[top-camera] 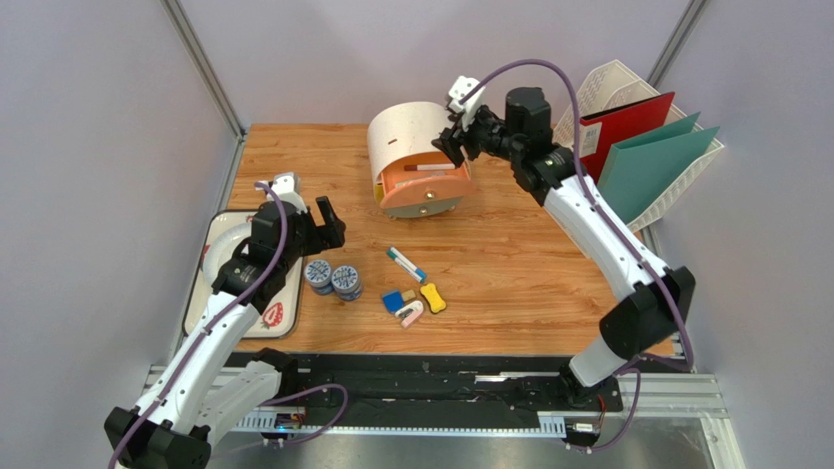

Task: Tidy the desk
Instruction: Place the stationery in the drawer, then pick up the stationery from the center of the board.

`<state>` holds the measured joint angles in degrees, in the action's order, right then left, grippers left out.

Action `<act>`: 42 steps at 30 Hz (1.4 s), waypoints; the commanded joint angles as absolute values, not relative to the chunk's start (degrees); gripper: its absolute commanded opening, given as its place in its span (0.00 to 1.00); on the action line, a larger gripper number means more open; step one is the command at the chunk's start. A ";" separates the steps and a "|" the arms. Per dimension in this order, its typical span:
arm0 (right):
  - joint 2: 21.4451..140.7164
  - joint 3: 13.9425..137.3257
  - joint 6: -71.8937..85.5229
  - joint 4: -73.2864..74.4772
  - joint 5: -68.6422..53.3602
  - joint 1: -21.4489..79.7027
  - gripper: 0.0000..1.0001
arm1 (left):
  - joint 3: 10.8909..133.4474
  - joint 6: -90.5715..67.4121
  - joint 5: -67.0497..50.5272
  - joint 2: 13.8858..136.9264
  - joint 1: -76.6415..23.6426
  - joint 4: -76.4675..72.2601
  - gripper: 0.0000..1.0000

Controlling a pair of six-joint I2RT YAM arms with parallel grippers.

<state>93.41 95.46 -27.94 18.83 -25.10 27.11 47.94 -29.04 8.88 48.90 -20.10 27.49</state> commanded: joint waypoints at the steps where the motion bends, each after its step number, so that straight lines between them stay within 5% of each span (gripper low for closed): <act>1: 82.73 88.61 -17.25 5.63 -21.01 26.98 0.68 | 50.45 -27.86 9.14 47.29 -19.78 27.25 0.98; 8: 73.04 75.50 3.84 5.26 -19.60 27.25 0.84 | 50.36 -26.11 9.84 47.02 -19.78 27.42 0.99; 10: 72.34 75.76 5.27 10.08 -22.48 27.16 0.99 | 50.36 -26.10 9.93 46.93 -19.78 27.42 0.99; 23: 67.59 55.23 28.39 6.42 -34.81 26.89 0.99 | 50.36 -26.45 9.93 46.14 -19.78 27.42 0.99; 27: 62.25 51.34 27.52 9.21 -24.55 28.47 0.99 | 50.54 -26.54 9.84 46.58 -19.78 27.68 0.99; 34: 58.45 49.84 12.93 19.42 14.73 42.79 1.00 | 50.10 -27.51 8.97 46.93 -19.78 26.81 0.99; 39: 61.25 46.15 17.03 17.67 17.23 43.68 1.00 | 50.01 -27.95 8.79 47.29 -19.78 26.72 0.99; 42: 66.34 45.70 16.88 15.04 8.47 43.77 0.99 | 49.92 -27.95 8.53 47.02 -19.78 27.07 0.99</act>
